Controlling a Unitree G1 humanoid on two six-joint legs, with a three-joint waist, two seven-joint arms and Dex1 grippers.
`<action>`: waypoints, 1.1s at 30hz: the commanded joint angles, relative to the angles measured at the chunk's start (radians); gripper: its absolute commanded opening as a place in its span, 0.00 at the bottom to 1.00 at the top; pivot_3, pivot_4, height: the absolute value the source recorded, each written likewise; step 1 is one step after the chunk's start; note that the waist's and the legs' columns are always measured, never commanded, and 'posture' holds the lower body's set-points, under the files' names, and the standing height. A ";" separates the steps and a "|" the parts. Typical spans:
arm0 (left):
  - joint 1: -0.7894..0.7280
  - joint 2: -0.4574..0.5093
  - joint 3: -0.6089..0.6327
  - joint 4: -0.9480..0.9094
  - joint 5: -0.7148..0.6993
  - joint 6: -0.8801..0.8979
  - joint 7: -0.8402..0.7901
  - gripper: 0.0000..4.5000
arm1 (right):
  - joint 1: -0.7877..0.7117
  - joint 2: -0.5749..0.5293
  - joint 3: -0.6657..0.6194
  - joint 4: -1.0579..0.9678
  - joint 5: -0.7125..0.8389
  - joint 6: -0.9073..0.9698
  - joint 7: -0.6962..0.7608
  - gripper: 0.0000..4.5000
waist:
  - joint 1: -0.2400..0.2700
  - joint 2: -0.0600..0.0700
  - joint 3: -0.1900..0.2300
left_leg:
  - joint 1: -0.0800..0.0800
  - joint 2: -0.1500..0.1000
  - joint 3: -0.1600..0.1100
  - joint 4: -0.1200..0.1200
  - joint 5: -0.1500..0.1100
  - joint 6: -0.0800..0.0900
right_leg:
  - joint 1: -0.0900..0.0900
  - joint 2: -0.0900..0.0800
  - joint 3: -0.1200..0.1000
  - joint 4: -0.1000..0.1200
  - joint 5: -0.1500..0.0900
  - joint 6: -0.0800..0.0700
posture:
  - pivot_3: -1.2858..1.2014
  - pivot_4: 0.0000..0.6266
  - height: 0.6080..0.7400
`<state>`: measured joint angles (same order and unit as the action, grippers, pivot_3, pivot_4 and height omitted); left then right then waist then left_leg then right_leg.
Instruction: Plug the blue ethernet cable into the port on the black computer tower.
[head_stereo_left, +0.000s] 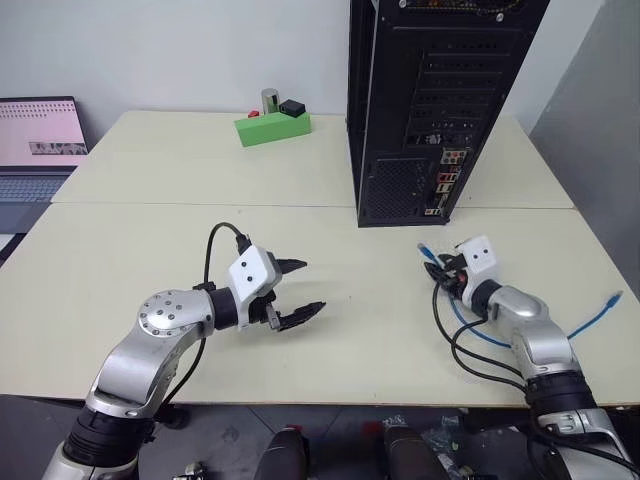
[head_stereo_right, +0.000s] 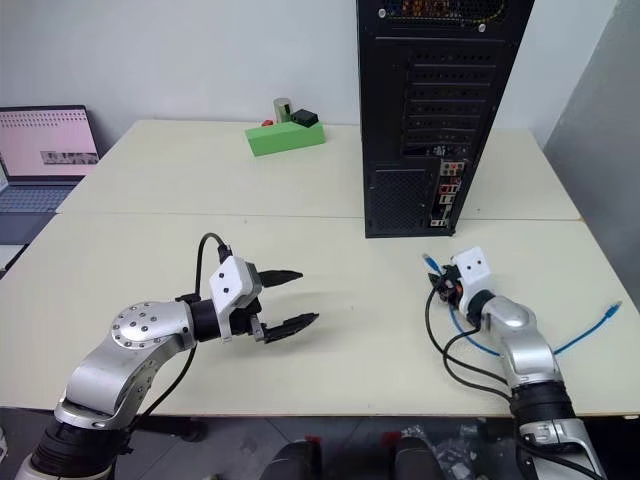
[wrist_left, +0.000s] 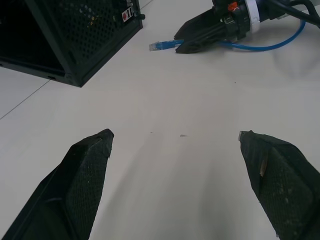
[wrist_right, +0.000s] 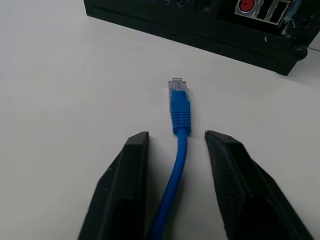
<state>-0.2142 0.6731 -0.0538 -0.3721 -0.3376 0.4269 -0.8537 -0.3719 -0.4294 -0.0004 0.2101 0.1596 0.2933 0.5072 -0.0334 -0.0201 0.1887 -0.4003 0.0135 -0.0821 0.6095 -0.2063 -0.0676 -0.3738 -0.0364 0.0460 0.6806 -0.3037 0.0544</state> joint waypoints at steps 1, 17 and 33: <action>-0.021 -0.010 -0.001 0.011 0.012 -0.032 0.002 0.95 | 0.007 -0.018 -0.023 -0.037 -0.003 0.015 -0.001 0.19 | 0.000 0.000 0.000 | 0.000 0.000 0.000 0.000 0.000 0.000 | 0.000 0.000 0.000 0.000 0.000 0.000 | 0.52 0.24 1.00; -0.175 -0.029 -0.106 0.214 0.052 -0.129 -0.159 0.95 | 0.003 -0.138 0.128 -0.442 0.099 0.153 0.322 0.01 | 0.000 0.000 0.000 | 0.000 0.000 0.000 0.000 0.000 0.000 | 0.000 0.000 0.000 0.000 0.000 0.000 | 0.52 0.24 1.00; -0.325 -0.085 -0.183 0.370 0.070 -0.195 -0.345 0.95 | -0.107 -0.216 0.295 -0.523 0.049 0.139 0.492 0.01 | -0.001 0.000 0.000 | -0.001 0.000 -0.001 0.001 0.000 0.000 | 0.000 0.000 -0.002 0.000 0.000 0.000 | 0.52 0.24 1.00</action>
<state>-0.5255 0.5859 -0.2386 0.0222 -0.2528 0.2331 -1.1772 -0.4584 -0.6397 0.2893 -0.2808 0.2169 0.4522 0.9844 -0.0342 -0.0200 0.1889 -0.4012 0.0135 -0.0834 0.6101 -0.2063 -0.0675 -0.3741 -0.0360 0.0443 0.6803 -0.3038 0.0546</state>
